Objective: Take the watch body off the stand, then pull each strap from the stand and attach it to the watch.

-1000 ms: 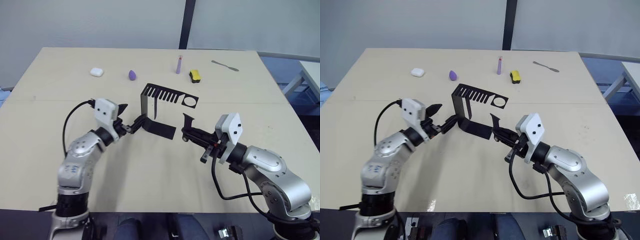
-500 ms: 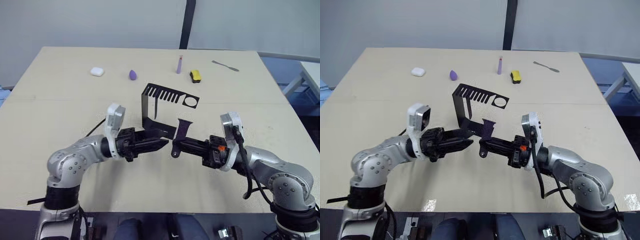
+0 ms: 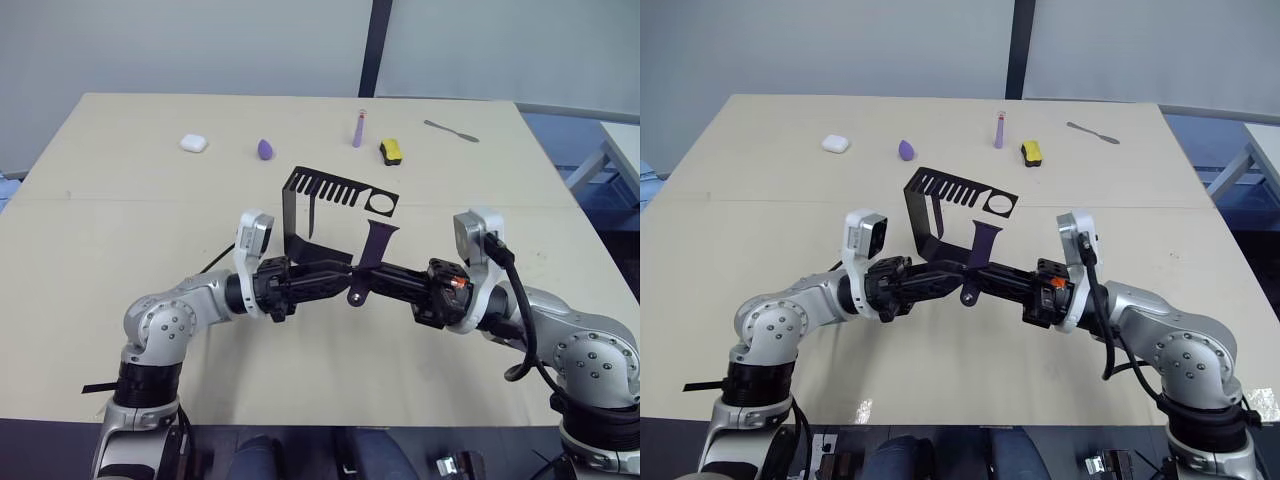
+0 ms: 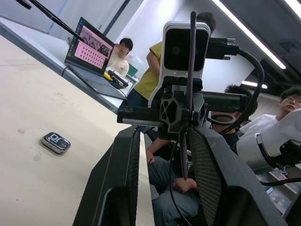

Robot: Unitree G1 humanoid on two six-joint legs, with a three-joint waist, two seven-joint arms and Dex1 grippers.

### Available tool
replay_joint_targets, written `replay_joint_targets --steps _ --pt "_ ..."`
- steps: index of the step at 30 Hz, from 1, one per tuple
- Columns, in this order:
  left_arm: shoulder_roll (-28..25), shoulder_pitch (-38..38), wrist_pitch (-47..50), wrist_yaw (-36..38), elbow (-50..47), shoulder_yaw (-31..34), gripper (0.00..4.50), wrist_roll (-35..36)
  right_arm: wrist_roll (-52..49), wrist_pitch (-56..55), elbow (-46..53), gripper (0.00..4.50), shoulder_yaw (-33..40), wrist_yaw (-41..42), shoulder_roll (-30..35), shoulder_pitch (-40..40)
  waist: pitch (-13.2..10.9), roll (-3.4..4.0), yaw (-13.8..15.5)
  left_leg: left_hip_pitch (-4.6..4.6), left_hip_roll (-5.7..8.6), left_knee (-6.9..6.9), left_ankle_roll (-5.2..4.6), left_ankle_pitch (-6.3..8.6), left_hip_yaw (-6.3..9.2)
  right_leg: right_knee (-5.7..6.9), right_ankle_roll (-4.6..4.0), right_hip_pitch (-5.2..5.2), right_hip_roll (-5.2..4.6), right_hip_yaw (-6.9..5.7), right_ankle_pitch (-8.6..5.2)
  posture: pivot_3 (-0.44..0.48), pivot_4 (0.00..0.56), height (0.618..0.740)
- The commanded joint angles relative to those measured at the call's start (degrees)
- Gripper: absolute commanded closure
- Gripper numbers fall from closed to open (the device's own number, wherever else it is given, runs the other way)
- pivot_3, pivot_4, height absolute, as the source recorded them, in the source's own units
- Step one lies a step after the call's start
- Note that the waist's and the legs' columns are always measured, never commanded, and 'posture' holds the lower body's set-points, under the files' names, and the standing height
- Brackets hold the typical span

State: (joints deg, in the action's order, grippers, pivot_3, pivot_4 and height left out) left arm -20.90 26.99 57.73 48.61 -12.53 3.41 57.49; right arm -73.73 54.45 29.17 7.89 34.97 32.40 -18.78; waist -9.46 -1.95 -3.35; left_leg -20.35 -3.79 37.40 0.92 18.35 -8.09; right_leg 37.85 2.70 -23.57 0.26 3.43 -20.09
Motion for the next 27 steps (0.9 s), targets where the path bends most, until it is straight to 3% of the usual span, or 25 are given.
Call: replay_joint_targets --steps 1,6,7,9,13,23,26,27 --pt "-0.31 2.41 1.03 0.02 -1.37 1.05 2.76 3.25 -0.41 0.26 2.22 4.50 -1.76 0.03 0.51 0.34 0.00 0.00 0.00 0.00 0.00 0.00 0.00 0.00 0.00 0.00 0.00 0.00 0.00 0.00 0.00 0.000 0.150 0.740" --pt "-4.71 2.61 0.81 2.82 0.12 1.67 2.76 1.84 -1.50 -0.01 1.78 4.50 -0.85 0.09 1.38 0.72 0.00 0.01 0.05 0.01 0.00 0.01 0.01 -0.01 0.00 0.01 0.00 0.00 0.00 0.00 0.00 0.000 0.150 0.740" --pt "-5.59 2.65 0.54 3.56 0.41 1.65 2.54 1.52 -1.97 0.06 1.62 4.50 -0.56 0.03 1.54 0.74 -0.01 0.00 0.09 0.00 0.00 0.02 0.01 -0.01 0.00 0.01 0.00 0.00 0.00 0.00 0.00 0.000 0.150 0.740" --pt "-7.27 2.90 0.79 5.06 0.67 1.95 1.93 2.01 -2.49 0.17 1.62 4.50 -0.23 0.06 2.06 0.88 -0.01 0.01 0.06 0.00 0.00 0.01 0.01 -0.01 0.00 0.00 0.00 0.00 -0.01 0.00 0.00 0.000 0.150 0.740" --pt "-7.94 5.41 1.72 5.32 0.85 2.78 0.07 4.07 -2.19 0.44 2.13 4.50 -0.48 0.90 3.28 1.39 -0.02 0.00 0.11 -0.01 0.00 -0.02 0.01 -0.01 0.01 -0.03 0.00 -0.01 -0.01 -0.02 0.00 0.000 0.150 0.740" --pt "0.75 7.84 -0.75 -0.19 1.84 -0.63 0.07 1.52 -1.50 -0.15 2.64 4.50 -2.92 0.83 3.11 1.17 -0.02 0.01 -0.03 -0.05 -0.01 -0.04 0.01 -0.01 0.01 -0.06 0.01 -0.04 0.00 -0.01 0.00 0.000 0.150 0.740" --pt "1.23 7.72 -0.28 -0.74 1.96 -0.20 0.81 2.39 -1.63 -0.15 2.57 4.50 -2.78 0.74 3.17 1.15 -0.03 0.01 0.02 -0.04 -0.02 -0.04 0.06 -0.03 0.03 -0.03 0.00 -0.05 0.03 -0.01 0.00 0.000 0.150 0.740" --pt "1.10 7.74 -0.01 -0.63 1.85 -0.36 1.31 2.49 -1.69 -0.13 2.57 4.50 -2.70 0.74 3.22 1.19 -0.02 0.01 0.05 -0.04 -0.02 -0.03 0.06 -0.04 0.03 -0.02 0.00 -0.05 0.03 -0.01 0.00 0.000 0.150 0.740"
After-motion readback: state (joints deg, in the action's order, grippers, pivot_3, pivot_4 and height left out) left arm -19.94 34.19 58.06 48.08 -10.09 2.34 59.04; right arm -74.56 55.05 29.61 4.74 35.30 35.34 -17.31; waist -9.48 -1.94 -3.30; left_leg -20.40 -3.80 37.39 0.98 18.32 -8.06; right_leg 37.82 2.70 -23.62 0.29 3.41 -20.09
